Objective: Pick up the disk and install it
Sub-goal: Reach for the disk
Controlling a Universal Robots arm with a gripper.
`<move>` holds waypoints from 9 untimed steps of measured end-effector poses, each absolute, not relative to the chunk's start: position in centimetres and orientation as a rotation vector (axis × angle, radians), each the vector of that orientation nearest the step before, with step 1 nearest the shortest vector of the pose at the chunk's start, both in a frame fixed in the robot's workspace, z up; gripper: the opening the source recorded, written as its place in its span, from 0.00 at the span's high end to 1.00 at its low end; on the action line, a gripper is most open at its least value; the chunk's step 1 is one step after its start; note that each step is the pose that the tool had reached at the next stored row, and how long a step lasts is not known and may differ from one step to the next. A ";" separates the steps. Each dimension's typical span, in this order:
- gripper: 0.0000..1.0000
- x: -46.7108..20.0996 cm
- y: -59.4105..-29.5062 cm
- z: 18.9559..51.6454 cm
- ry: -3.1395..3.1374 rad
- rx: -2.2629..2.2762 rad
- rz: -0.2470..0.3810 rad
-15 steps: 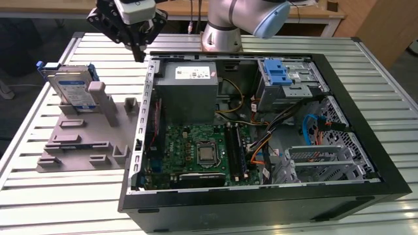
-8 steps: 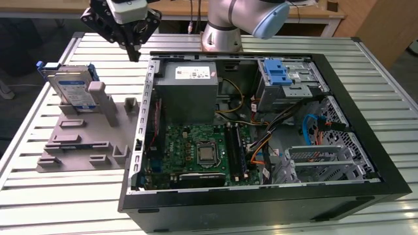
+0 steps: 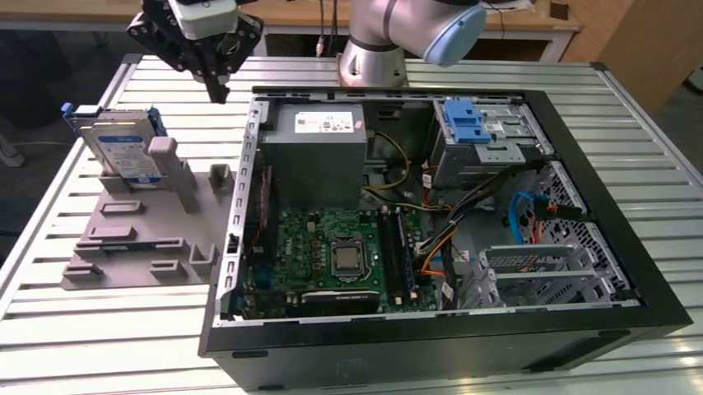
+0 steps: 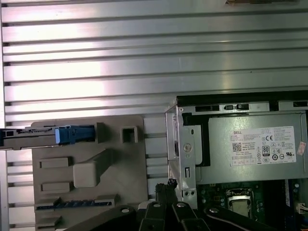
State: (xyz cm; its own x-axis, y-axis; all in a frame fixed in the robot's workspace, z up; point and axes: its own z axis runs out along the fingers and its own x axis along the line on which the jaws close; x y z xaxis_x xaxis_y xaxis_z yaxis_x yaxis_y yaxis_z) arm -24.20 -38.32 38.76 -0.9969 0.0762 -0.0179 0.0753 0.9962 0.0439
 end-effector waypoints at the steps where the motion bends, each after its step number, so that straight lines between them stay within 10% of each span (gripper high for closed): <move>1: 0.89 -24.3 -38.3 38.7 3.119 0.118 0.067; 9: 0.89 -25.2 -38.1 38.7 3.121 0.119 0.068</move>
